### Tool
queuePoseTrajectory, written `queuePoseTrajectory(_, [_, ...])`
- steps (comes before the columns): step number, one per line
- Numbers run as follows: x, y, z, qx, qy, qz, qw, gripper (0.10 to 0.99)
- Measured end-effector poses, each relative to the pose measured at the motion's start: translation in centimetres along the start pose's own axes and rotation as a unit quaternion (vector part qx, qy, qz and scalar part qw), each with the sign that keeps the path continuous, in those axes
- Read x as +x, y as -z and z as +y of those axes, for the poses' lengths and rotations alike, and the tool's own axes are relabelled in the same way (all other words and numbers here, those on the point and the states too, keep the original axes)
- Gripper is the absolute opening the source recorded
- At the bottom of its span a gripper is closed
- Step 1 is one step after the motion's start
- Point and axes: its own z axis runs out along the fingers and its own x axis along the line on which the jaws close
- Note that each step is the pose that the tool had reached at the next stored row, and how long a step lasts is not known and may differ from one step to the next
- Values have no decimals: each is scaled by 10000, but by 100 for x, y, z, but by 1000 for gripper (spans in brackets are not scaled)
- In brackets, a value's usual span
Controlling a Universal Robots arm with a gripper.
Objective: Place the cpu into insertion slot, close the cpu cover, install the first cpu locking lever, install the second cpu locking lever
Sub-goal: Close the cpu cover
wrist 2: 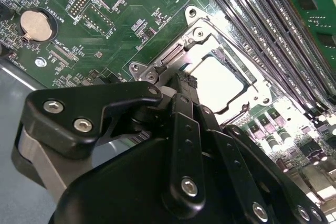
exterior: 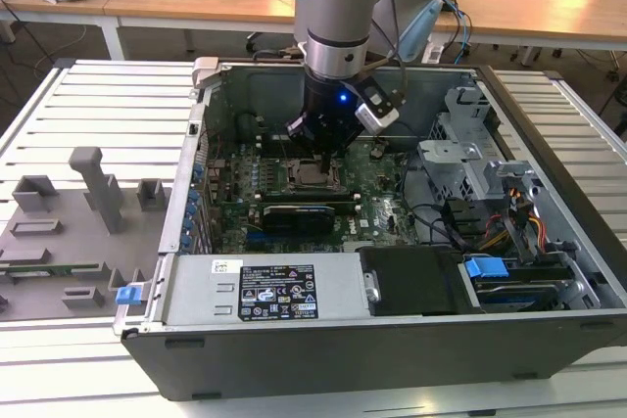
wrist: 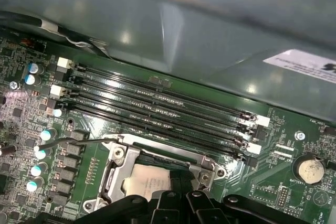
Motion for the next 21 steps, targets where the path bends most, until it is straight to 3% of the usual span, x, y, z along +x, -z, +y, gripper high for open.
queuePoseTrajectory(6, [-37,1,-10,-1,0,-3,10000,106])
queuePoseTrajectory(12, [-37,49,-10,-2,1,-5,10000,106])
queuePoseTrajectory(18, [36,45,10,6,-1,-27,10000,106])
queuePoseTrajectory(21, [39,-5,9,13,0,-22,10000,106])
